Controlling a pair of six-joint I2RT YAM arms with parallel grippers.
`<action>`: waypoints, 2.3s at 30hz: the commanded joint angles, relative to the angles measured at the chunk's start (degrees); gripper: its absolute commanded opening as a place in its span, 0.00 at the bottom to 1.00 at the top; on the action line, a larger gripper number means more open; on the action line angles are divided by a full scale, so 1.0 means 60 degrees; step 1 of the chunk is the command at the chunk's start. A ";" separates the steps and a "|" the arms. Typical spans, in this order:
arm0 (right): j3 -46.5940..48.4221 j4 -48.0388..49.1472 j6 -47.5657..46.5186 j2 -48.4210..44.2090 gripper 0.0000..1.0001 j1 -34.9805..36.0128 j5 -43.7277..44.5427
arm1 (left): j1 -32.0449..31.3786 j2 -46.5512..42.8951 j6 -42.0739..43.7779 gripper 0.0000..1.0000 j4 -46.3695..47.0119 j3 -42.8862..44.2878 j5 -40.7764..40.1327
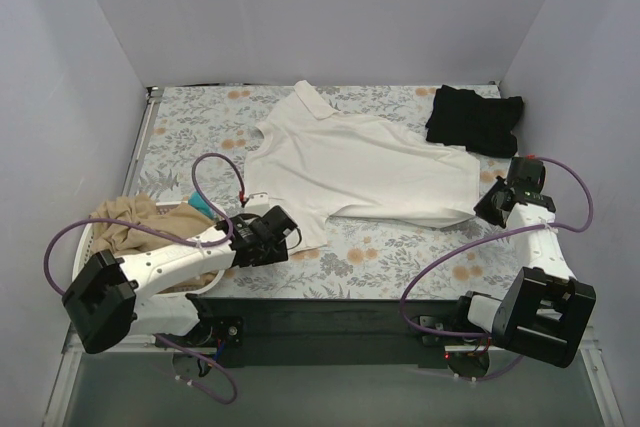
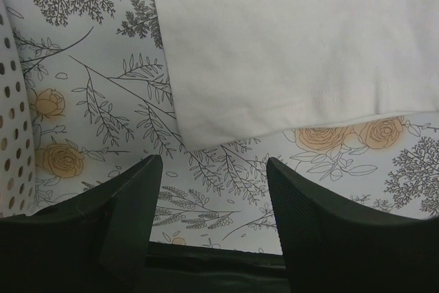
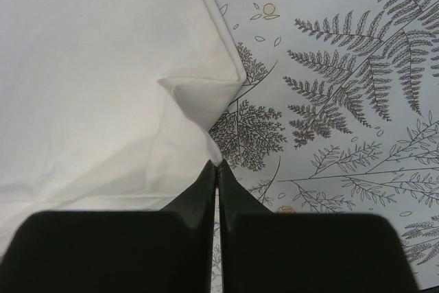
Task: Fold and stack the t-shirts
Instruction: Flatten the tshirt out
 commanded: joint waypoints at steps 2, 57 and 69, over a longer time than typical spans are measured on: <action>0.0307 0.0007 -0.0156 -0.0100 0.01 -0.0111 -0.0164 | -0.0124 0.0060 -0.0892 0.61 0.0153 -0.0328 -0.0133; -0.0558 -0.2585 -0.0801 -0.4128 0.01 -0.0302 -0.2025 | -0.0036 -0.4392 -0.1654 0.00 -0.1706 0.0784 -0.1466; -0.0309 -0.3713 -0.0845 -0.4904 0.01 -0.0302 -0.2054 | -0.0036 -0.5301 -0.1830 0.00 -0.2512 0.1120 -0.1350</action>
